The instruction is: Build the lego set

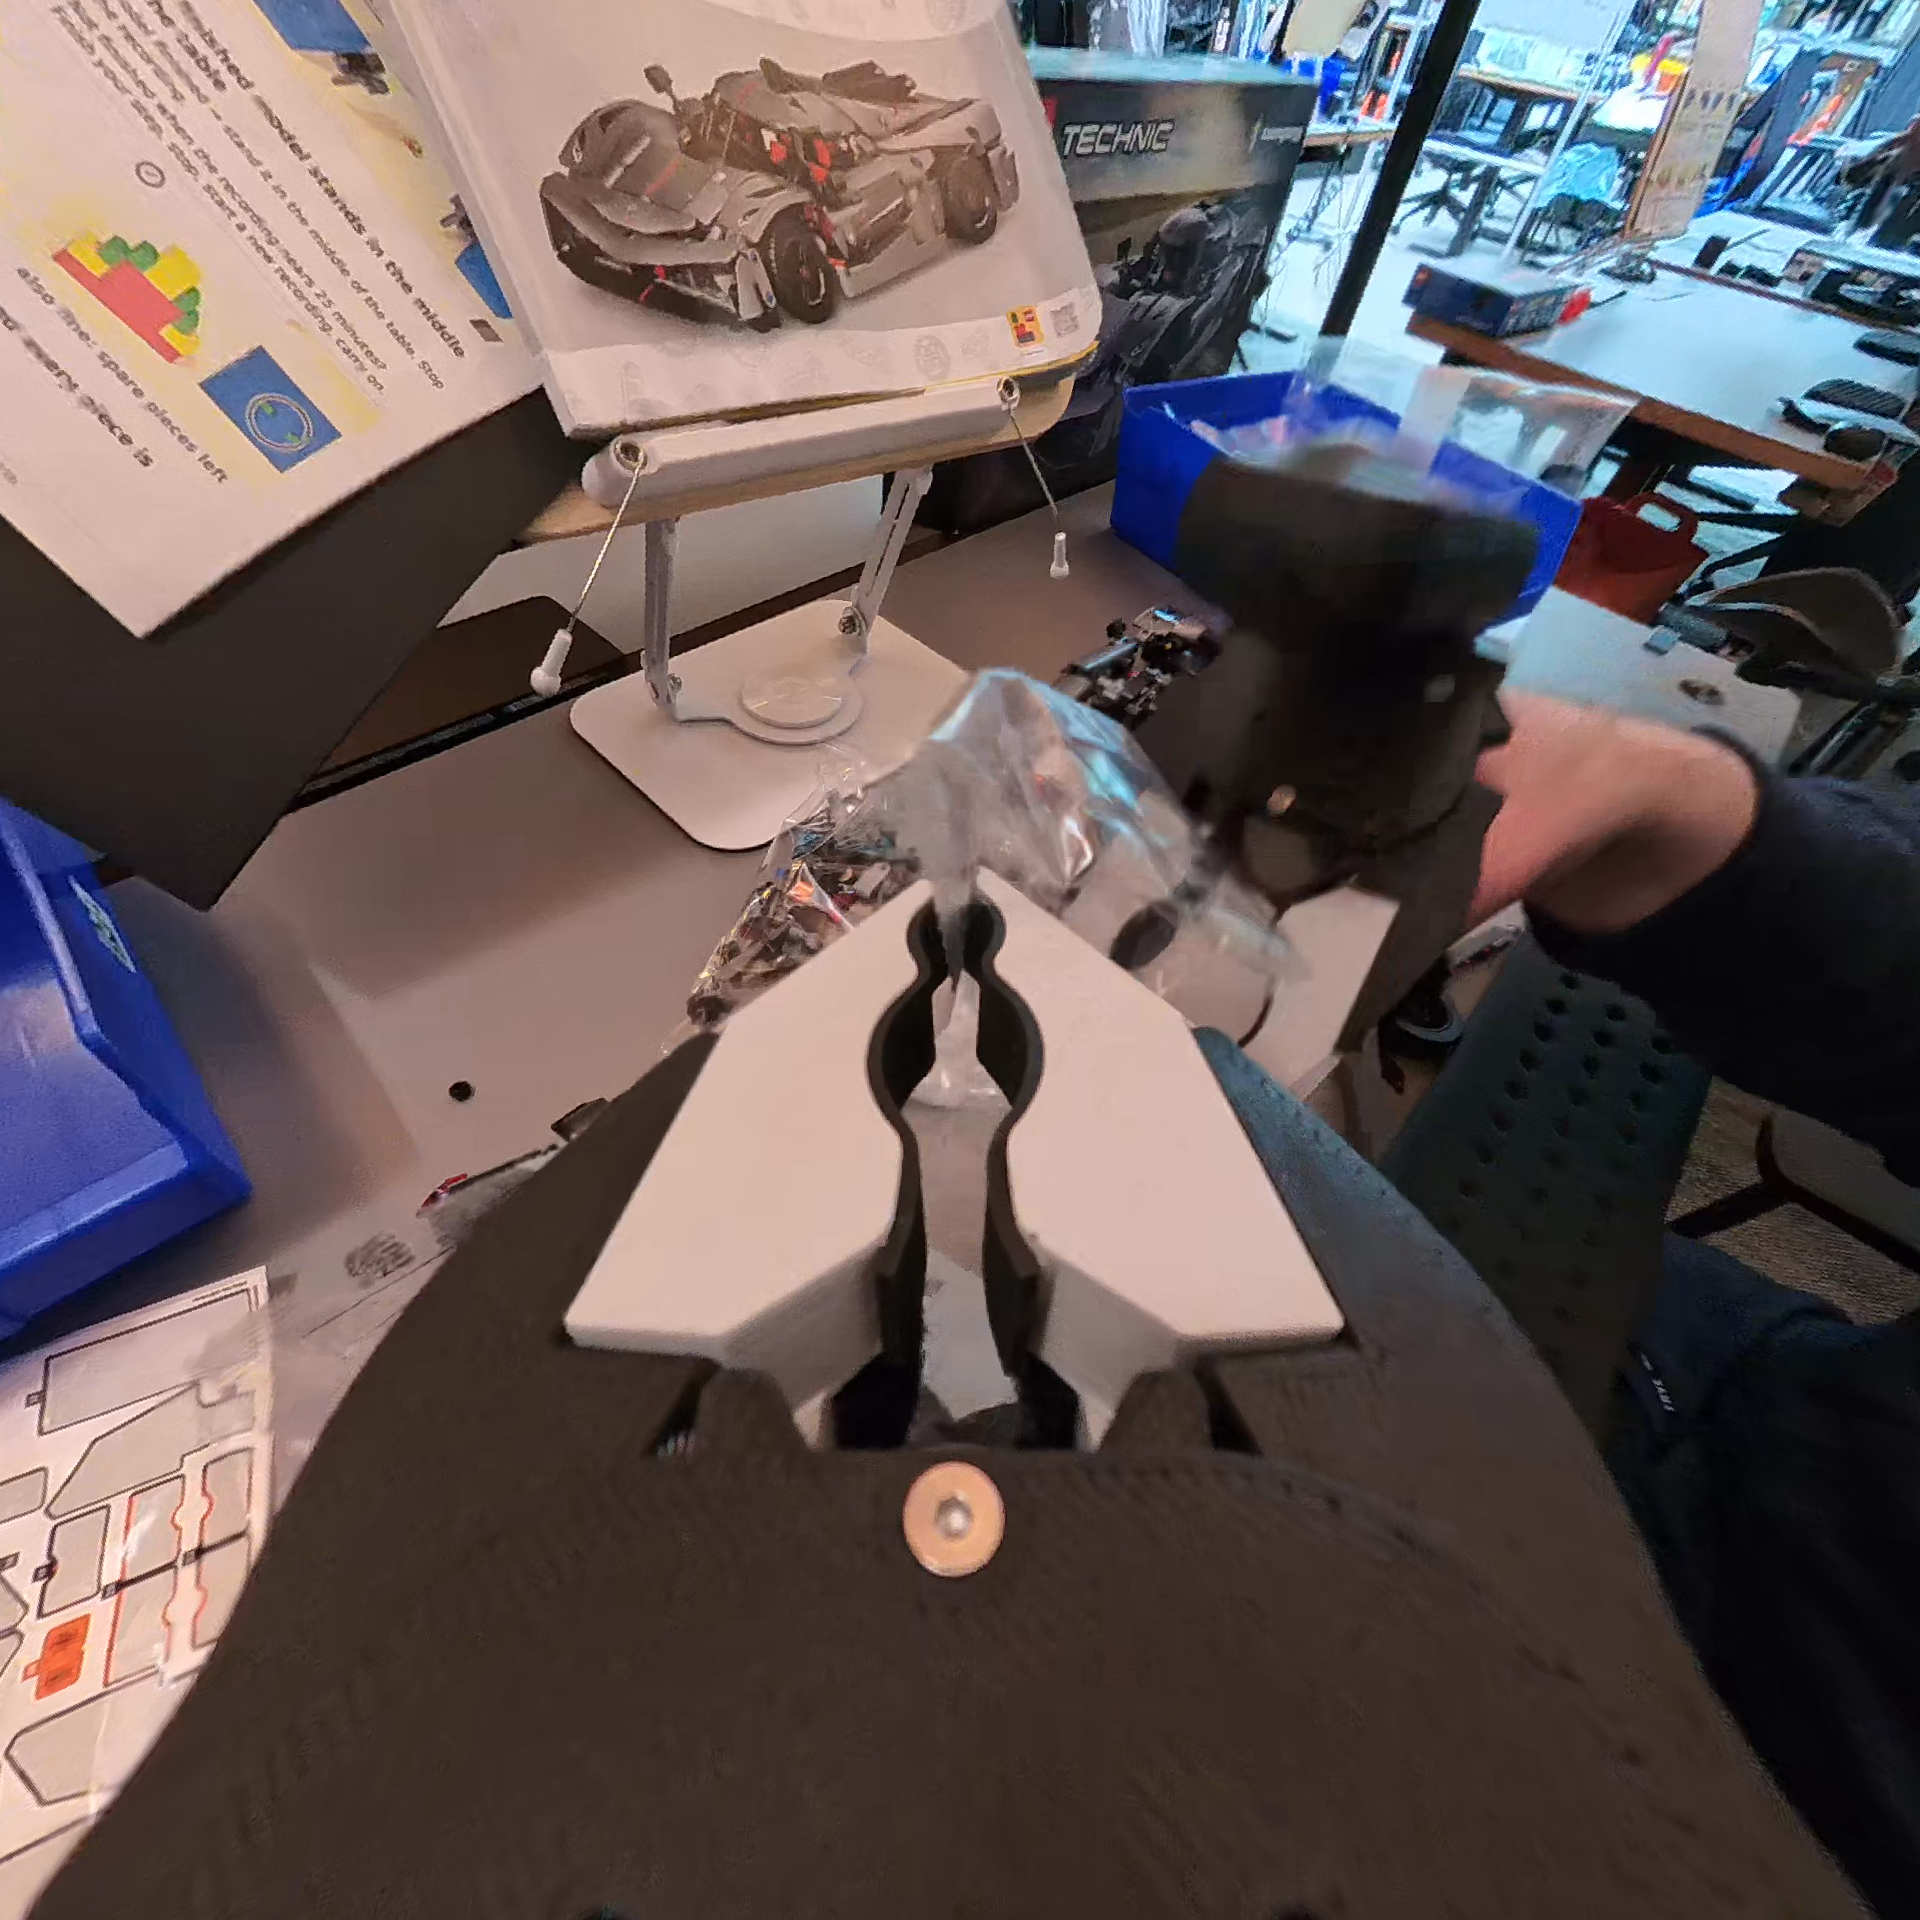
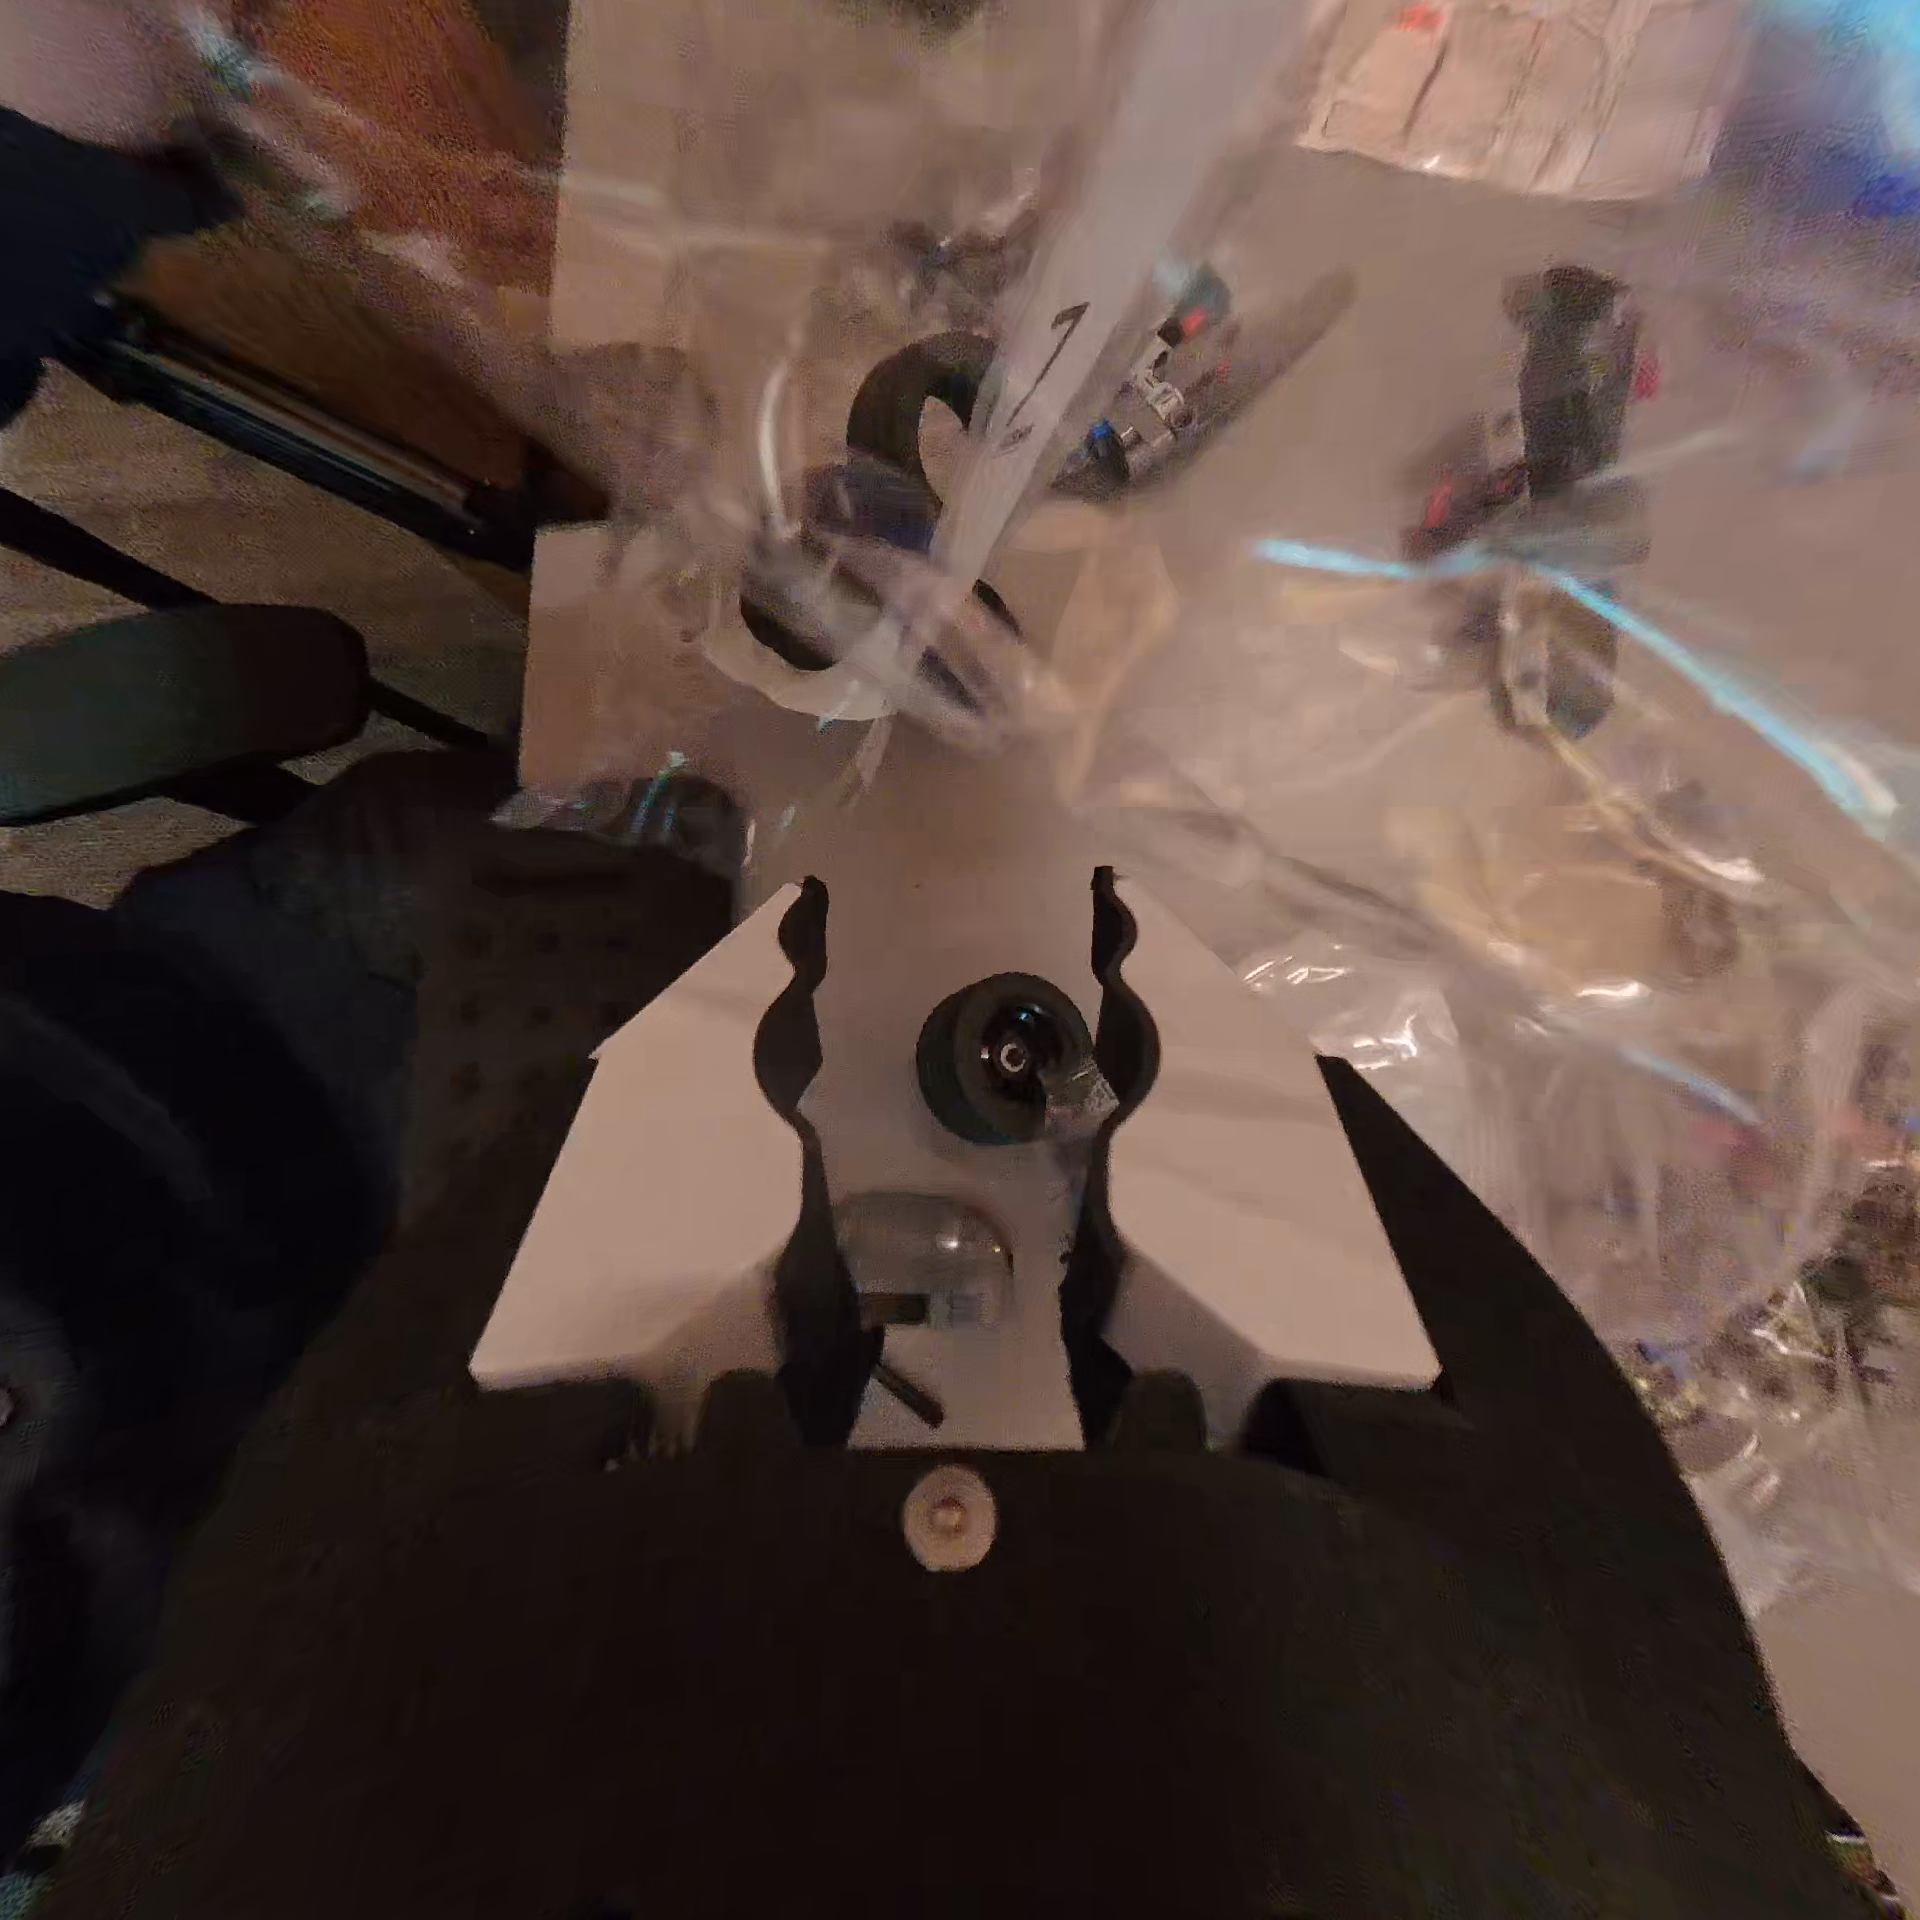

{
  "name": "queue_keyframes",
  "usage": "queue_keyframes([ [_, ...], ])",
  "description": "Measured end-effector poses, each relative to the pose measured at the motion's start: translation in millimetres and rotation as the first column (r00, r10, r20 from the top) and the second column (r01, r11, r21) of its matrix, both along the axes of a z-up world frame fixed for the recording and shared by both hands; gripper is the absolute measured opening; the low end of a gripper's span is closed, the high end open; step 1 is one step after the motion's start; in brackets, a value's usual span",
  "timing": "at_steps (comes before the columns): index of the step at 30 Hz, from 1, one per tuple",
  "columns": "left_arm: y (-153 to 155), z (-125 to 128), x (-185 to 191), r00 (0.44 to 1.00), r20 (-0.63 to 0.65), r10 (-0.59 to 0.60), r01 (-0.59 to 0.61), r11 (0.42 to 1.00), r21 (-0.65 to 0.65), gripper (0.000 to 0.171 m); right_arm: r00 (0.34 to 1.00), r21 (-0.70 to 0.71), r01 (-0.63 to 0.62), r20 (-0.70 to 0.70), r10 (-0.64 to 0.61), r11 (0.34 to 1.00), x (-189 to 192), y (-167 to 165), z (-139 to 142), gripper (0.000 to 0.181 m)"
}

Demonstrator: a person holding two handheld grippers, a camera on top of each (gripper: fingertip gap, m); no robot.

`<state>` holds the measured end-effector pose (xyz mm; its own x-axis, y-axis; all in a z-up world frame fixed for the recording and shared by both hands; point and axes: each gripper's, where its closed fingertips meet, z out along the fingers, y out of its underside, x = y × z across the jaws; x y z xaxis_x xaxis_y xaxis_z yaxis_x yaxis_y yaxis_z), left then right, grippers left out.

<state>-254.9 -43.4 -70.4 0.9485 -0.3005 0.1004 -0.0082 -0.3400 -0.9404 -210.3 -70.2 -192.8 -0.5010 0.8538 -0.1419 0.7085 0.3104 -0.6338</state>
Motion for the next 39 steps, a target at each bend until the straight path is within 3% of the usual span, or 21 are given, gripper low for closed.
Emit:
queue_keyframes([
  [4,-10.6,18.0,-12.0,0.993,-0.103,0.059,-0.055,0.998,0.042,0.000,0.999,-0.001,-0.043,0.015,0.043,0.999,-23.0,-16.4,-15.5,0.049],
  [12,-32.1,46.6,-50.9,0.991,0.074,0.112,-0.120,0.985,0.120,0.000,0.988,0.071,-0.124,0.105,0.116,0.990,-43.0,-43.7,-60.2,0.053],
  [17,-33.1,47.2,-53.2,0.989,0.073,0.127,-0.136,0.983,0.123,0.000,0.985,0.152,-0.126,0.137,0.106,0.980,-49.3,-44.5,-73.3,0.031],
  [20,-33.8,47.5,-52.6,0.989,0.080,0.126,-0.135,0.983,0.127,0.000,0.990,0.122,-0.096,0.119,0.081,0.988,-42.1,-32.2,-57.1,0.030],
  [22,-33.2,46.7,-52.8,0.988,0.084,0.127,-0.137,0.982,0.126,0.000,0.999,0.087,-0.037,0.038,0.033,0.996,-38.9,-16.3,-28.4,0.030],
  [25,-31.1,44.3,-50.5,0.989,0.084,0.123,-0.132,0.984,0.121,0.000,0.981,-0.020,0.025,-0.191,-0.028,0.999,-35.3,0.8,43.3,0.030],
  [27,-28.8,42.6,-47.6,0.990,0.081,0.116,-0.124,0.985,0.117,0.000,0.929,-0.061,0.002,-0.369,-0.024,0.998,-34.0,1.6,93.3,0.030],
  [29,-26.6,41.7,-44.7,0.991,0.079,0.111,-0.119,0.986,0.117,0.000,0.892,-0.081,-0.053,-0.453,0.011,0.995,-32.1,-9.8,123.6,0.029],
  [31,-24.8,40.2,-42.2,0.991,0.082,0.107,-0.116,0.987,0.113,0.000,0.897,-0.056,-0.135,-0.431,0.098,0.989,-33.0,-28.7,124.3,0.029],
  [33,-23.6,38.7,-40.1,0.991,0.080,0.104,-0.112,0.988,0.111,0.000,0.906,-0.016,-0.141,-0.404,0.122,0.990,-44.0,-34.3,114.1,0.029],
  [37,-22.4,37.4,-37.1,0.993,0.073,0.096,-0.104,0.989,0.109,0.000,0.951,0.011,-0.074,-0.299,0.074,0.997,-69.6,-33.5,82.9,0.030],
  [39,-21.8,36.8,-36.1,0.993,0.075,0.093,-0.101,0.989,0.108,0.000,0.950,-0.008,-0.060,-0.307,0.055,0.998,-79.8,-36.3,80.0,0.030],
])
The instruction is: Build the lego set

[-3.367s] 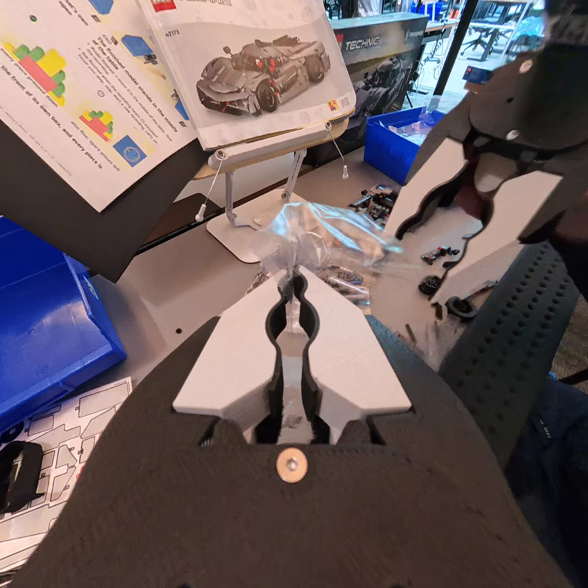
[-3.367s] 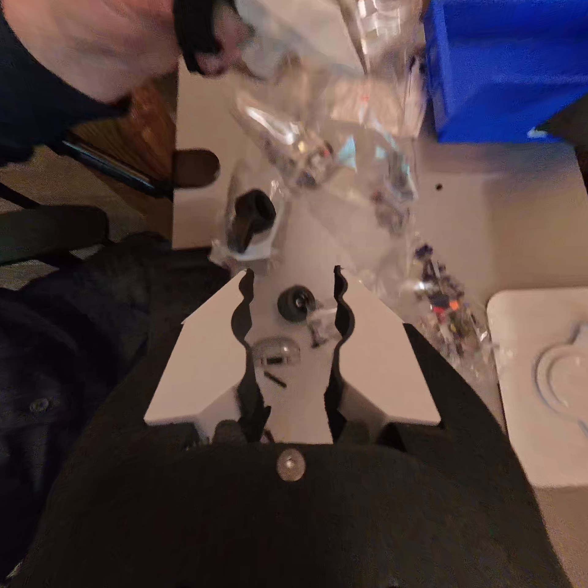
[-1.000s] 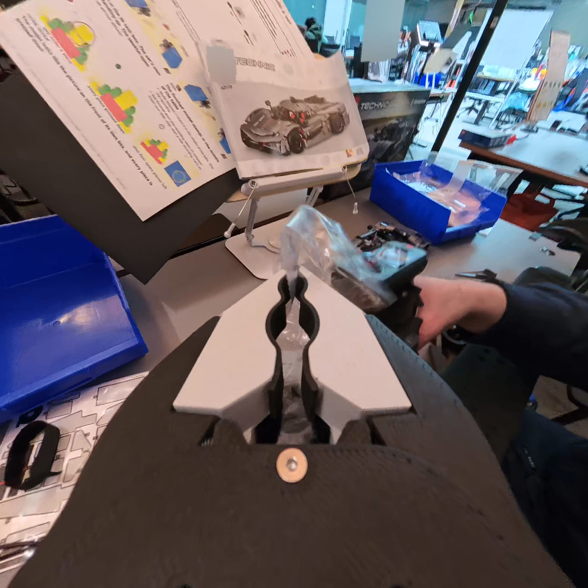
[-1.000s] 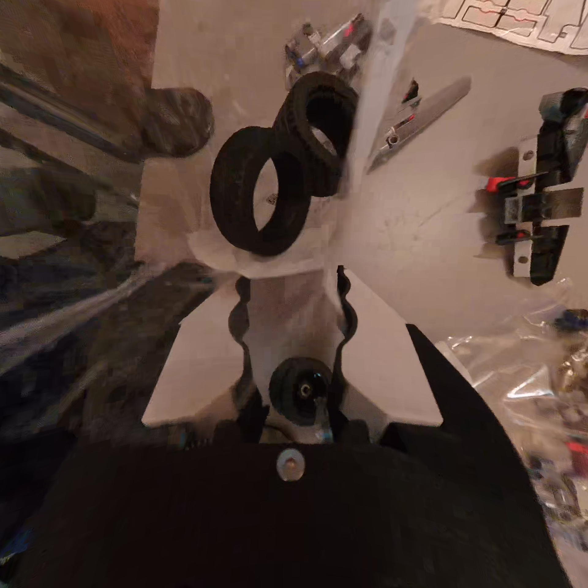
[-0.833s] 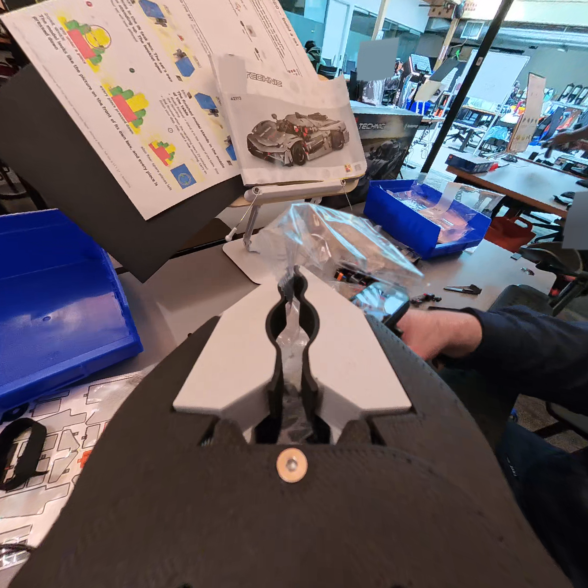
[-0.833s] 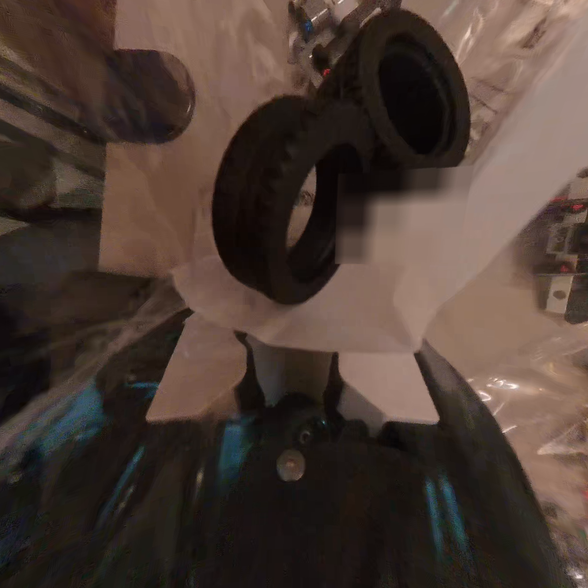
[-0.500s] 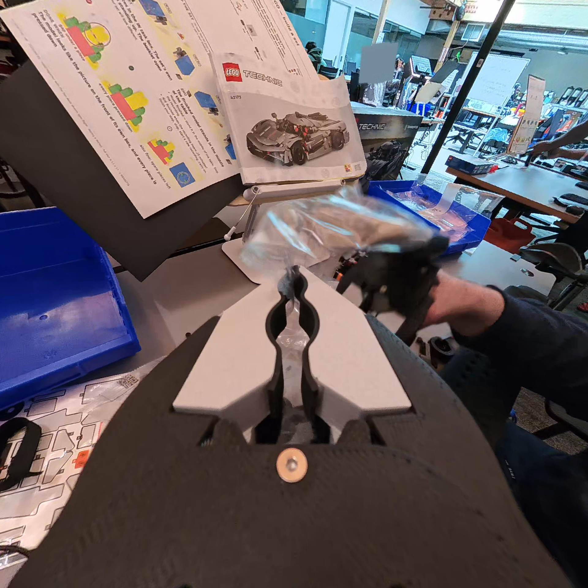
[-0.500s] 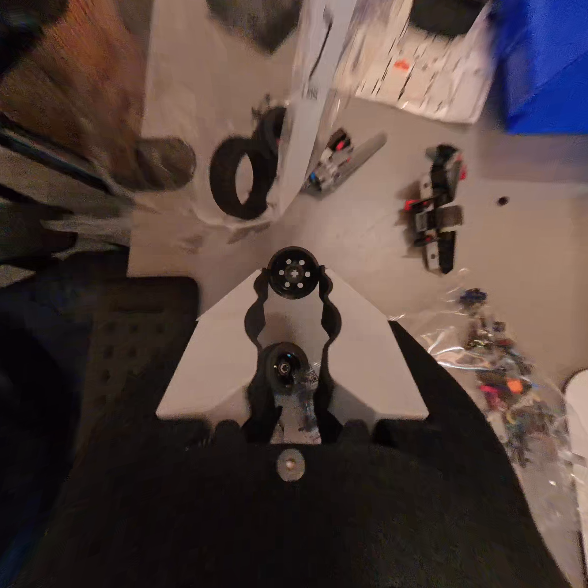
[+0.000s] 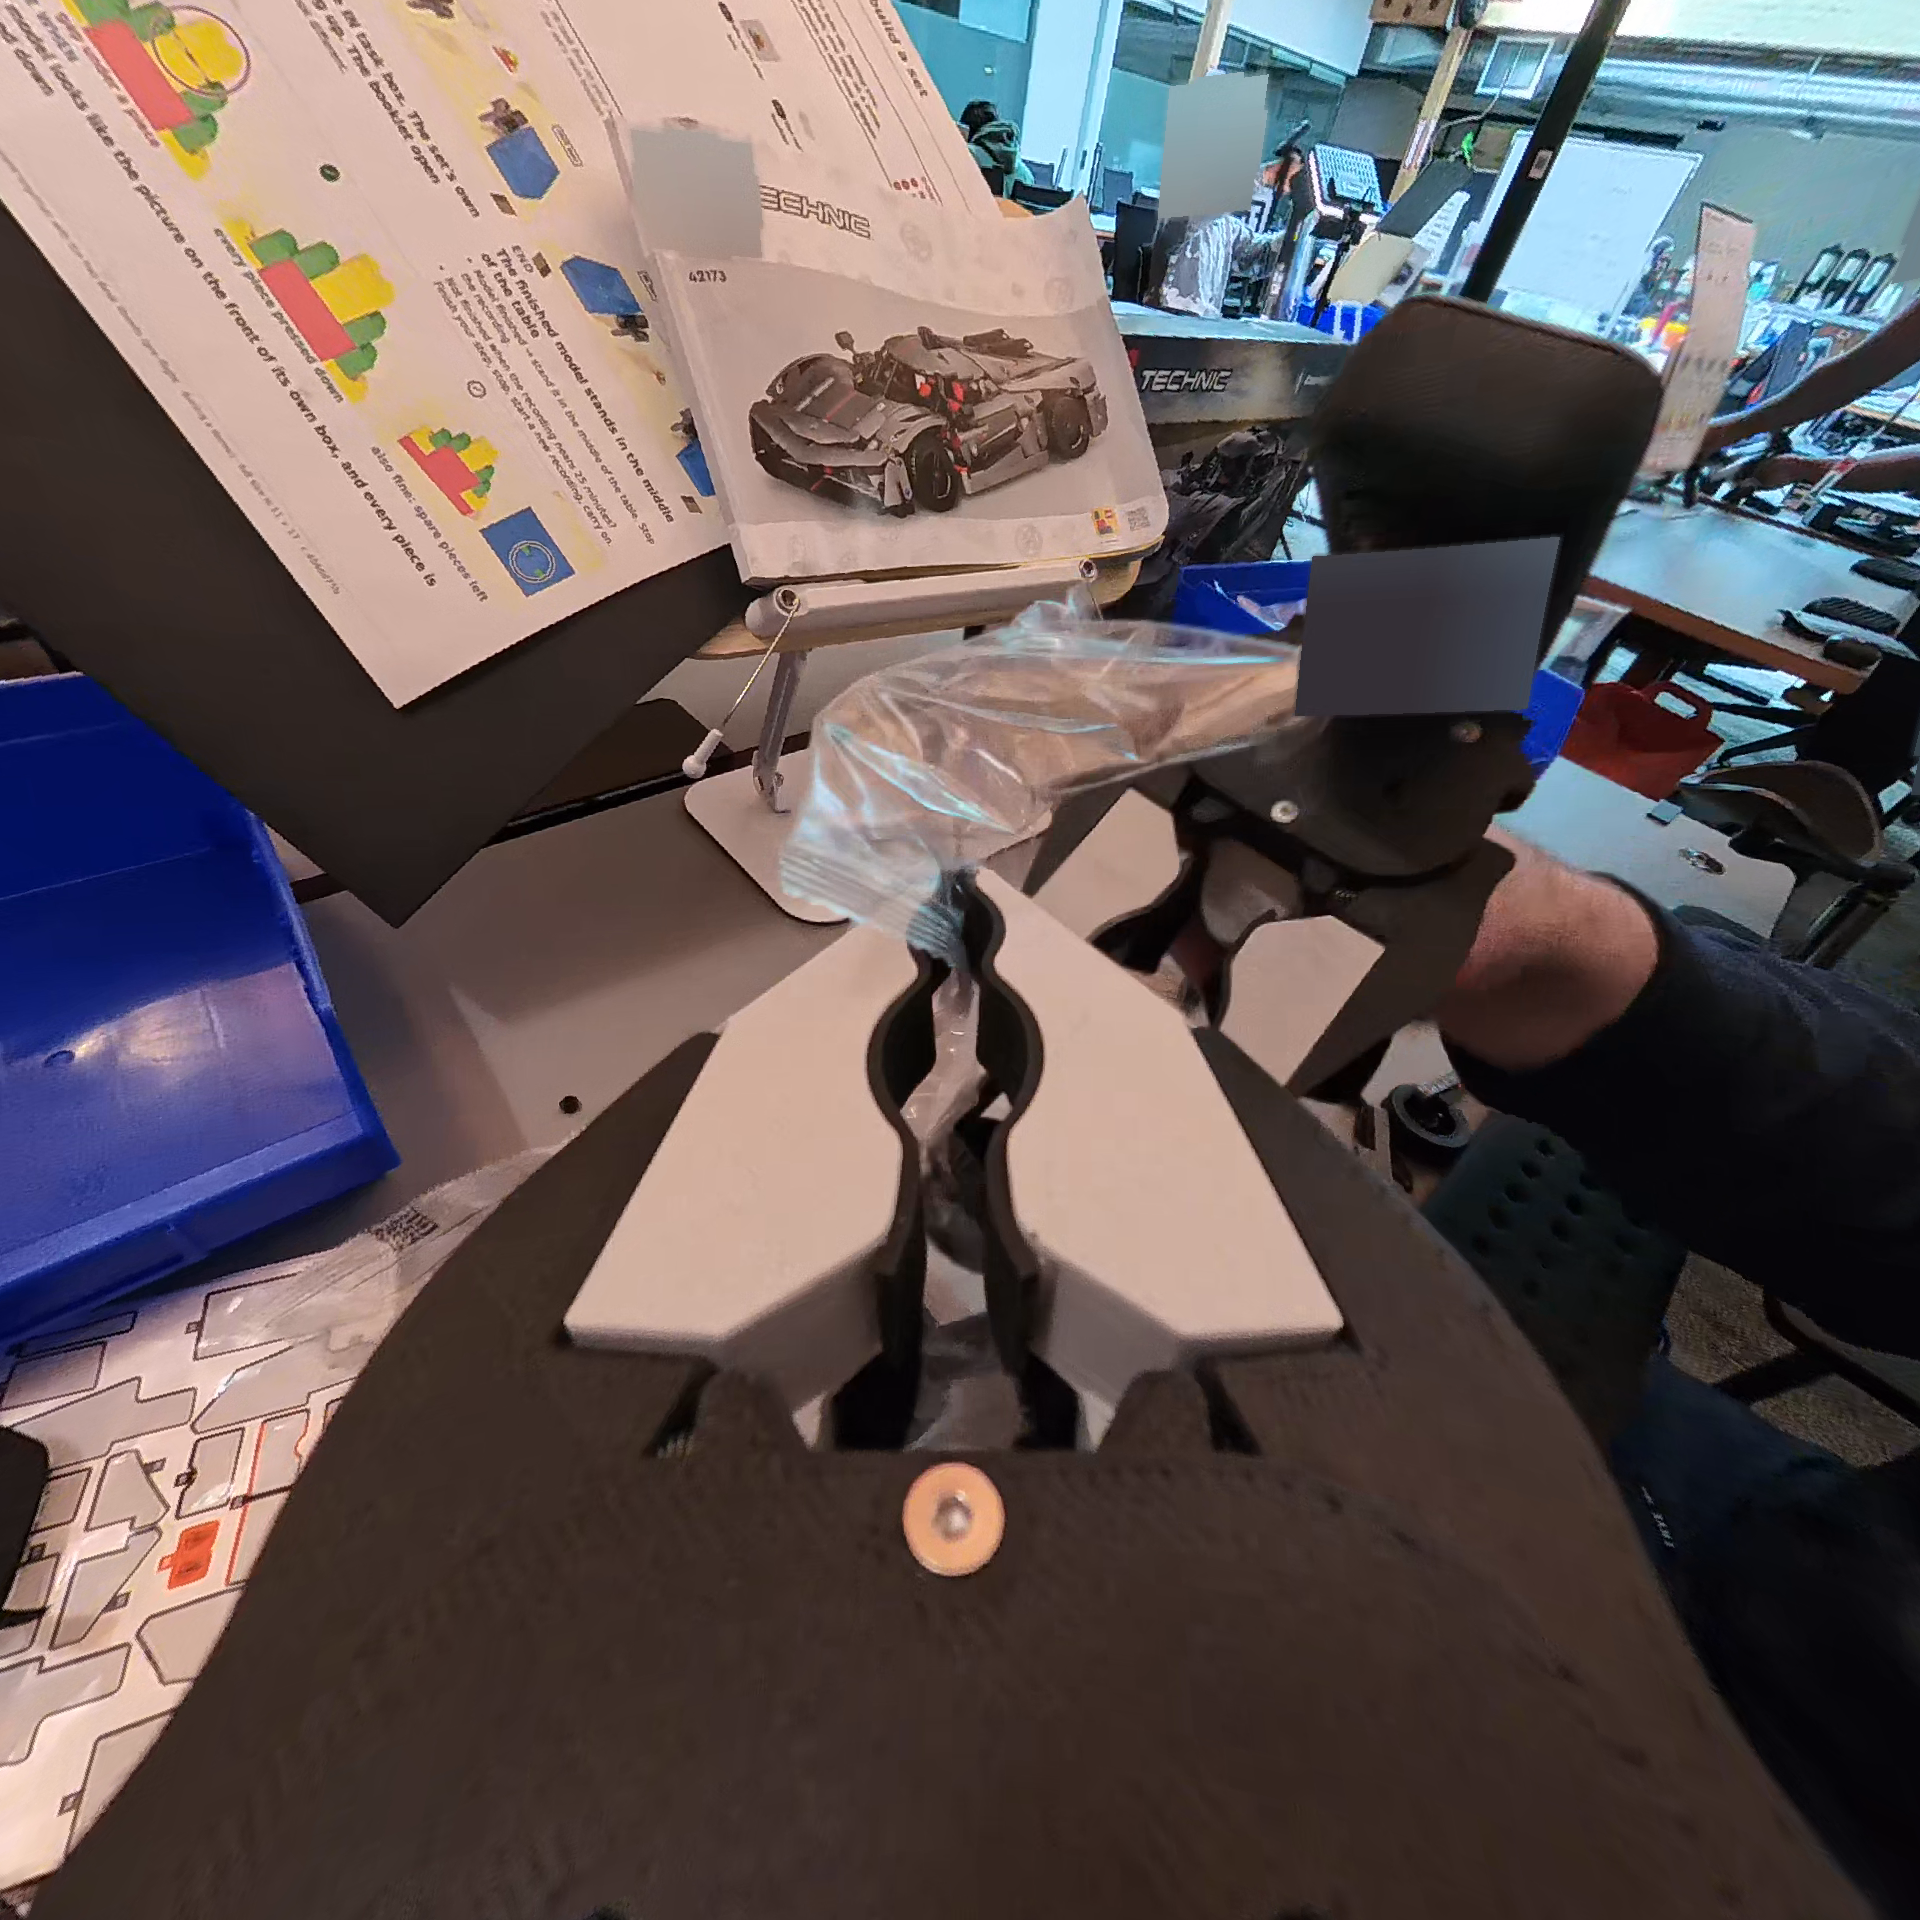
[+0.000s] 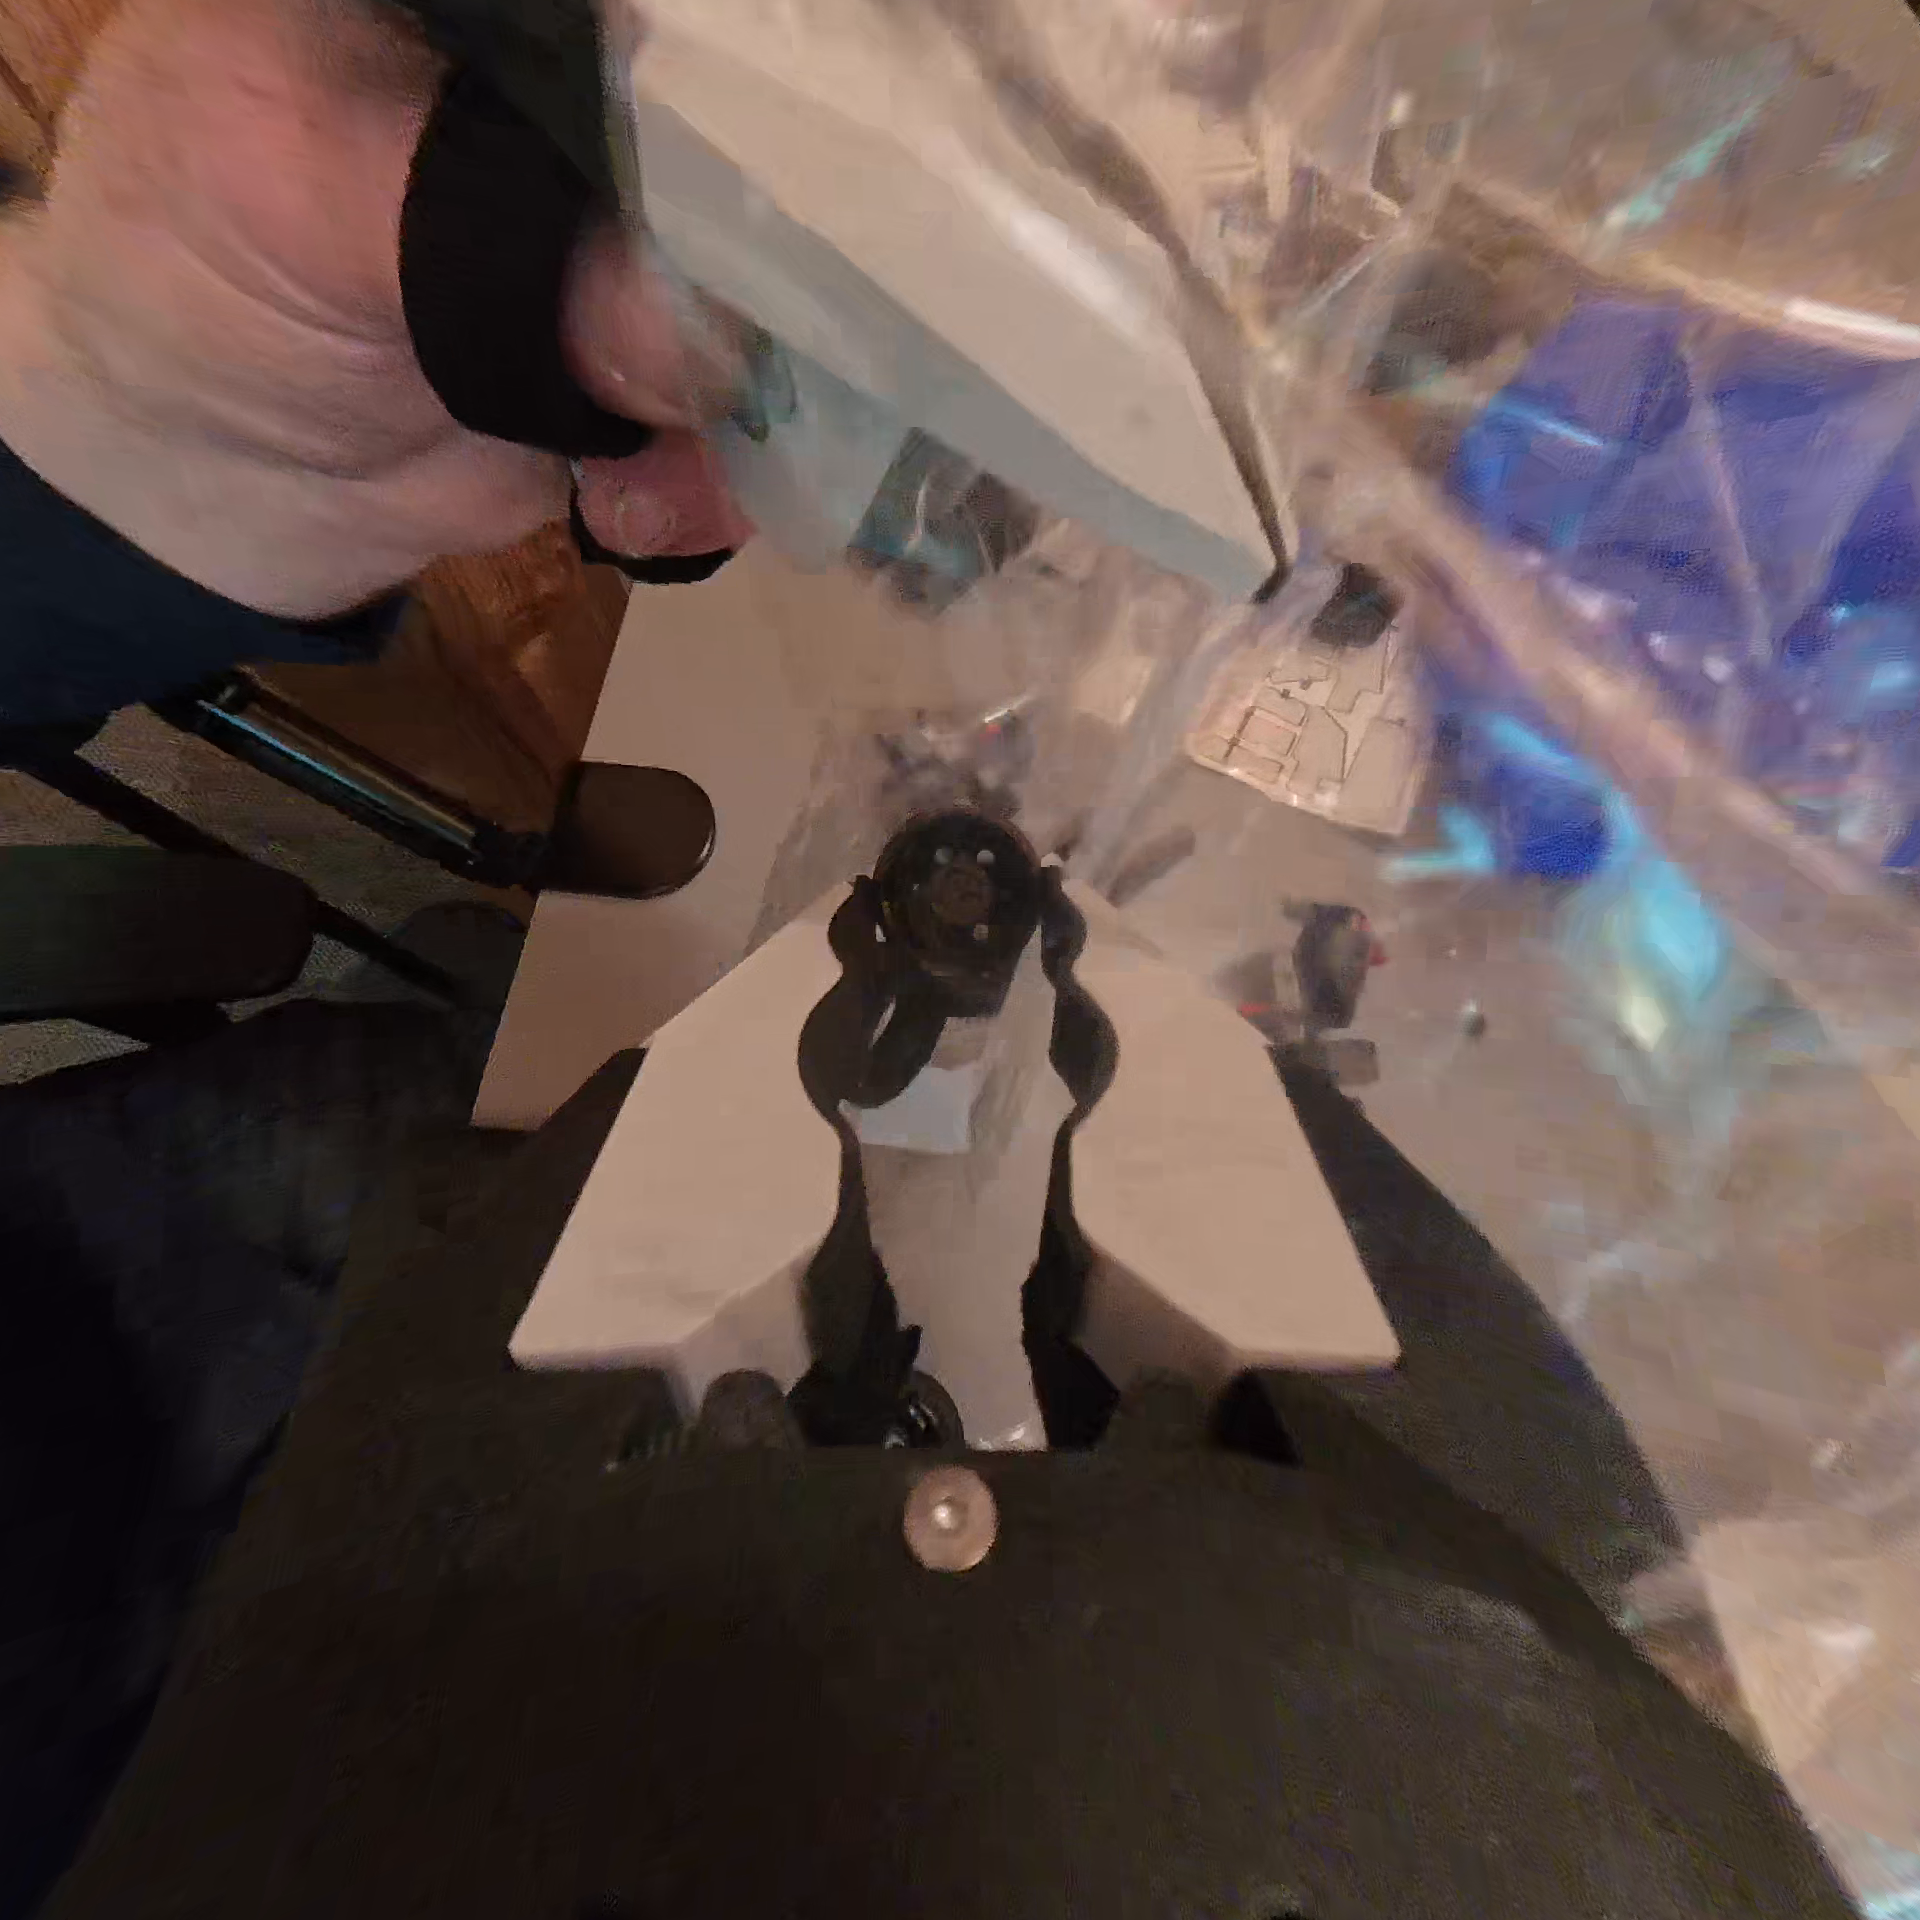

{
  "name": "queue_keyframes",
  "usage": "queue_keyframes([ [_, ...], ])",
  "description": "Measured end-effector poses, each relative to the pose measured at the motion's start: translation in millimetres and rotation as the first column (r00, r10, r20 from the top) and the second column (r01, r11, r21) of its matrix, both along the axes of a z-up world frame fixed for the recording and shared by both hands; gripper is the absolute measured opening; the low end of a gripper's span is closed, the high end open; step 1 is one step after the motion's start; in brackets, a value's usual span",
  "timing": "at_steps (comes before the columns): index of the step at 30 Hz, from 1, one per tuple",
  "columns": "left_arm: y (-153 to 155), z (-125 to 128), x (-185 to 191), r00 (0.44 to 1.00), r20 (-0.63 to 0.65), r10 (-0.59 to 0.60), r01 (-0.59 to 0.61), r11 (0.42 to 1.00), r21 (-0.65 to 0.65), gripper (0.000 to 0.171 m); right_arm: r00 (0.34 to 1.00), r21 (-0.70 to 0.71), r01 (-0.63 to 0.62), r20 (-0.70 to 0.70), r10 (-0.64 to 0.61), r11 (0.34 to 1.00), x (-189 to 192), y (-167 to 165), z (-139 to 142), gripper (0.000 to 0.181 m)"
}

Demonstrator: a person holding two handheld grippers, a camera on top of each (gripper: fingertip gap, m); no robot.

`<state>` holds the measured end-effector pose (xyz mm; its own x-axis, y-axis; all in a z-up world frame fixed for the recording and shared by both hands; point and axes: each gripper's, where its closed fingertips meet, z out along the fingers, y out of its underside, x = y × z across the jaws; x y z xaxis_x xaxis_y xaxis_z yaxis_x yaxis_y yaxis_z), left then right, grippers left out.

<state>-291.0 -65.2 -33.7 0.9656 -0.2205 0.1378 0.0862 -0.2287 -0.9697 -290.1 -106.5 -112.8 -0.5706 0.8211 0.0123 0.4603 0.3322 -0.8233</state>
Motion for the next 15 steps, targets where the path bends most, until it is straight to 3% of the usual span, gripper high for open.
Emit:
queue_keyframes([
  [2,0.4,-0.8,0.6,1.000,-0.002,-0.004,0.004,1.000,-0.002,0.000,0.998,0.020,0.061,-0.013,-0.061,0.998,-10.8,6.9,-2.0,0.030],
  [6,-0.3,0.9,0.3,1.000,0.002,-0.007,0.007,1.000,0.006,0.000,0.998,0.024,0.047,0.037,-0.048,0.999,-19.3,-1.8,-12.9,0.030],
  [9,0.3,-1.0,1.4,1.000,0.002,-0.010,0.010,1.000,0.000,0.000,0.991,0.099,0.022,0.133,-0.035,0.995,-19.5,-2.8,-32.6,0.059],
  [13,0.0,-1.3,-0.9,1.000,0.004,-0.002,0.002,1.000,0.003,0.000,0.995,0.047,0.096,0.027,-0.098,0.994,-12.4,13.0,-5.6,0.055],
  [15,-0.5,-0.3,-1.9,1.000,0.009,0.000,0.000,1.000,0.006,0.000,0.997,0.037,0.077,0.007,-0.077,0.996,3.5,14.9,3.9,0.048],
])
